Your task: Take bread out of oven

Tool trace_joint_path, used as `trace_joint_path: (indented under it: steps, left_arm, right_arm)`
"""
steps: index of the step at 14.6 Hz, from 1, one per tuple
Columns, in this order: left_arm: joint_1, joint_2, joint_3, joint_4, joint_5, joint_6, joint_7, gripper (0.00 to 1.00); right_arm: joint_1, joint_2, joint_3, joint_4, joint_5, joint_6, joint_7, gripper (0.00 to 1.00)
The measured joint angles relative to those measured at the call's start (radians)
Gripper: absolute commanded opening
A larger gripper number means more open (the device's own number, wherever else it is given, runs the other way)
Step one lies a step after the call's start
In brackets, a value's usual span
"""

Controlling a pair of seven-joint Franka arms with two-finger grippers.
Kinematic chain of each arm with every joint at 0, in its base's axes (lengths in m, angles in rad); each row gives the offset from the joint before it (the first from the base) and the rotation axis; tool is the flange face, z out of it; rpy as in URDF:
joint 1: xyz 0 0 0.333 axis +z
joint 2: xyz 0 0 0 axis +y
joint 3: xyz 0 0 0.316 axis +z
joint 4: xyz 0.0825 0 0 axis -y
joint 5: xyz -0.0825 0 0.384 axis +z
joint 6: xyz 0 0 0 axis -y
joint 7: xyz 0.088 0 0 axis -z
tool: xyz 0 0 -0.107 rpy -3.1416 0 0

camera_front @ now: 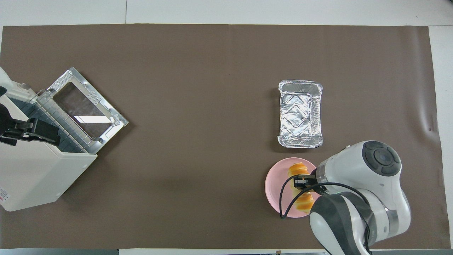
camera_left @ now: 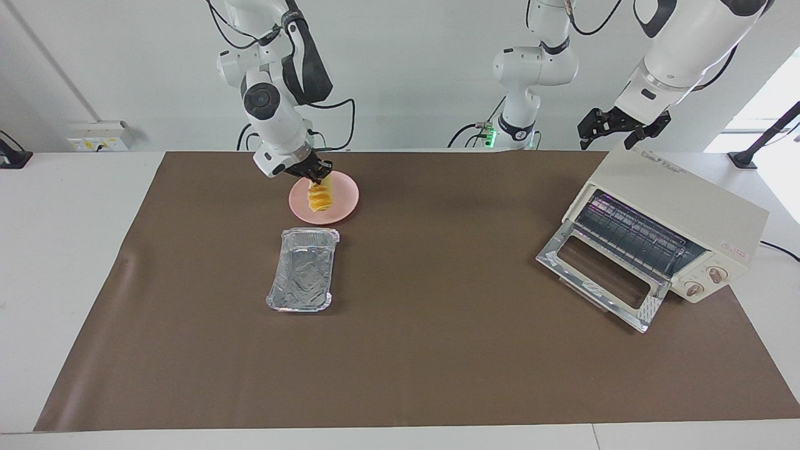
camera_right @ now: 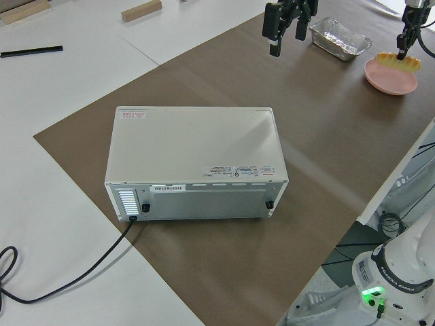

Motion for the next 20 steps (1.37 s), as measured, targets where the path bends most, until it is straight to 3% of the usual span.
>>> trace_joint_path:
  steps: [3, 4, 6, 7, 12, 16, 20]
  left_arm:
    - [0.0, 0.0, 0.0, 0.0, 0.0, 0.0, 0.0, 1.0]
    - [0.0, 0.0, 0.0, 0.0, 0.0, 0.0, 0.0, 1.0]
    - [0.0, 0.0, 0.0, 0.0, 0.0, 0.0, 0.0, 1.0]
    - [0.0, 0.0, 0.0, 0.0, 0.0, 0.0, 0.0, 1.0]
    - [0.0, 0.0, 0.0, 0.0, 0.0, 0.0, 0.0, 1.0]
    - [0.0, 0.0, 0.0, 0.0, 0.0, 0.0, 0.0, 1.0]
    - [0.0, 0.0, 0.0, 0.0, 0.0, 0.0, 0.0, 1.0]
  right_arm:
    - [0.023, -0.002, 0.001, -0.058, 0.0, 0.078, 0.0, 0.0]
    - [0.032, -0.002, 0.001, -0.071, 0.001, 0.098, 0.0, 0.11]
    - [0.038, -0.002, 0.001, -0.085, 0.001, 0.116, 0.0, 0.84]
    - [0.038, -0.002, 0.001, -0.088, 0.001, 0.117, 0.0, 1.0]
    - [0.038, -0.003, 0.001, -0.029, 0.001, 0.1, 0.0, 1.0]
    - [-0.021, -0.013, -0.007, 0.231, -0.005, -0.07, -0.001, 1.0]
    - [-0.131, 0.004, -0.013, 0.446, -0.136, -0.192, -0.163, 1.0]
